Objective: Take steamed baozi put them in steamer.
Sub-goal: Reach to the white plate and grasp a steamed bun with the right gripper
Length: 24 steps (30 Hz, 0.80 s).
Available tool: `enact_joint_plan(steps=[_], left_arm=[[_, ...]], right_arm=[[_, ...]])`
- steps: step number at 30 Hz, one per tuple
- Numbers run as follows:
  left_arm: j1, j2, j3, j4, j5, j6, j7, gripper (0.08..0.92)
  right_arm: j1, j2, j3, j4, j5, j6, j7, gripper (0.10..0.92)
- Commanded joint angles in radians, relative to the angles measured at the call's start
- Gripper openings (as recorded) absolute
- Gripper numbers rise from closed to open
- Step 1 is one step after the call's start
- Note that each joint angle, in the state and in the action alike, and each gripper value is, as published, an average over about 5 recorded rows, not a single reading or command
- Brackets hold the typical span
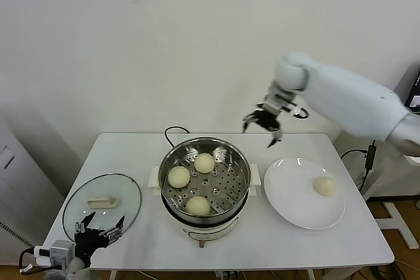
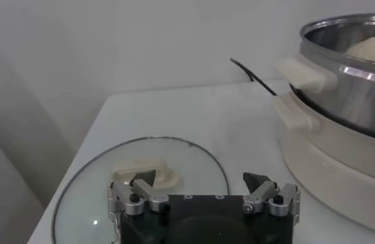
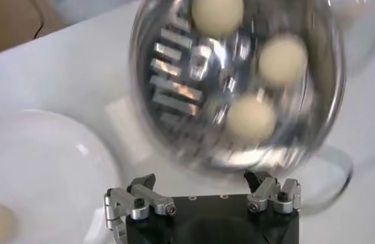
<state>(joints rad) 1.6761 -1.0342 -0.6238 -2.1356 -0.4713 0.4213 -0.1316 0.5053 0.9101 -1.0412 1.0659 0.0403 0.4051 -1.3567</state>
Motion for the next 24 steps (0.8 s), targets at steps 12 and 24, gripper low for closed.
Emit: enact_joint_plan(steps=[12,24], left_arm=[[-0.012,0.002,0.005,0.009,-0.004,0.003,0.000,0.823],[-0.021,0.007,0.009,0.016,-0.008,0.005,0.000,0.823]], right_arm=[[-0.199,-0.154,0.045,-0.302,-0.064,-0.092,0.042,0.823],[-0.353,-0.134,0.154,-0.356,-0.162,-0.106,0.118,0.823]])
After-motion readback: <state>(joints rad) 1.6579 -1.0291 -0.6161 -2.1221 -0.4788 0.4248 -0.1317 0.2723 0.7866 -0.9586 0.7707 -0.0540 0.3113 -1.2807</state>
